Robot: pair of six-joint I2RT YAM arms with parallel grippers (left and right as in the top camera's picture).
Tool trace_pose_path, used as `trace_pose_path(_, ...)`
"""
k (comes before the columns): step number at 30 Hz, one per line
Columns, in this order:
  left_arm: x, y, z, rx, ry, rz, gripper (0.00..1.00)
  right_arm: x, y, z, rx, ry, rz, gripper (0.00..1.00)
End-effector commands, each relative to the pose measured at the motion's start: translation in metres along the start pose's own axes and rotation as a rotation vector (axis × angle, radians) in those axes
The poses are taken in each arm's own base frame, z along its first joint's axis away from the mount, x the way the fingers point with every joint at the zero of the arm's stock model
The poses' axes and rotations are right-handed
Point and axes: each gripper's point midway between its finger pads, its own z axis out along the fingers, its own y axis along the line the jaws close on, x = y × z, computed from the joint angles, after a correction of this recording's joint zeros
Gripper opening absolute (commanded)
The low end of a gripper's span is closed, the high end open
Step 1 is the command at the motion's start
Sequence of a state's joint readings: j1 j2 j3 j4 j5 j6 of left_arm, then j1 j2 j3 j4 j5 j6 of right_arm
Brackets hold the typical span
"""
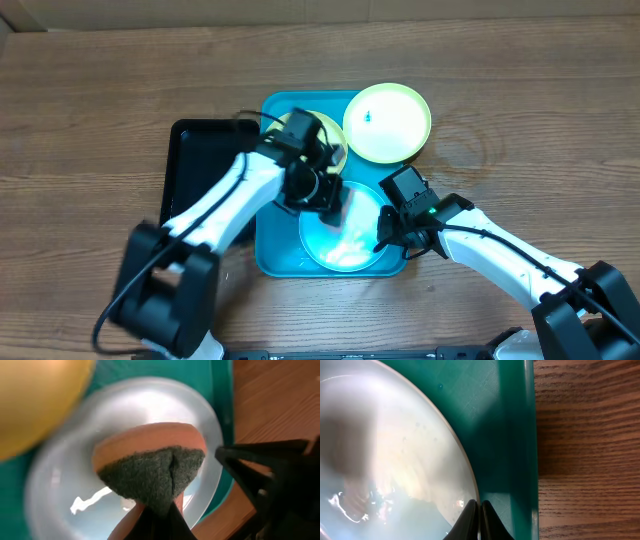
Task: Clean dirty plates on tray and stack at the side
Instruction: 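Carry the sponge with the left gripper to the black tray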
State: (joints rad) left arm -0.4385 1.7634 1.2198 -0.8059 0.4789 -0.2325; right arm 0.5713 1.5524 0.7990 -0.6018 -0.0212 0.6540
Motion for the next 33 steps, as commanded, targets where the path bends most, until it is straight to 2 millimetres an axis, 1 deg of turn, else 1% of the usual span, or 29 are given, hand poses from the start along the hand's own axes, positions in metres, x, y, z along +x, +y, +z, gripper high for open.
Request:
trace_pose_path(1, -0.010, 0.006, -0.021, -0.081, -0.065, 0.032, 0.04, 0.002, 0.002, 0.002, -0.005, 0.005, -0.005, 0.04)
trace_pose_path(6, 0.004, 0.022, -0.008, -0.156, -0.016, 0.021, 0.04, 0.002, 0.002, 0.002, -0.005, 0.005, -0.005, 0.04)
trace_pose_path(10, 0.014, 0.027, 0.007, -0.180, 0.028, 0.023, 0.04, 0.002, 0.002, 0.002, -0.005, 0.005, -0.005, 0.04)
trace_pose_path(15, 0.025, 0.035, 0.033, -0.197, 0.099, -0.003, 0.04, 0.002, 0.002, 0.002, -0.005, 0.005, -0.005, 0.04)
trace_pose_path(20, 0.037, 0.046, 0.061, -0.216, 0.176, -0.081, 0.04, 0.002, 0.002, 0.002, -0.005, 0.005, -0.005, 0.04)
trace_pose_path(21, 0.040, 0.045, 0.067, -0.208, 0.194, -0.085, 0.04, 0.002, 0.002, 0.002, -0.005, 0.005, -0.005, 0.04)
trace_pose_path(24, 0.050, 0.033, 0.078, -0.134, 0.249, -0.083, 0.04, 0.002, 0.002, 0.002, -0.005, 0.005, -0.005, 0.04)
trace_pose_path(27, 0.050, 0.010, 0.076, -0.015, 0.258, -0.048, 0.04, 0.002, 0.002, 0.002, -0.005, 0.005, -0.005, 0.04)
trace_pose_path(30, 0.041, -0.009, 0.063, 0.084, 0.226, -0.035, 0.04, 0.002, 0.002, 0.002, -0.005, 0.005, -0.005, 0.04)
trace_pose_path(33, 0.023, -0.022, 0.041, 0.139, 0.151, -0.015, 0.04, 0.002, 0.002, 0.002, -0.005, 0.005, -0.005, 0.04)
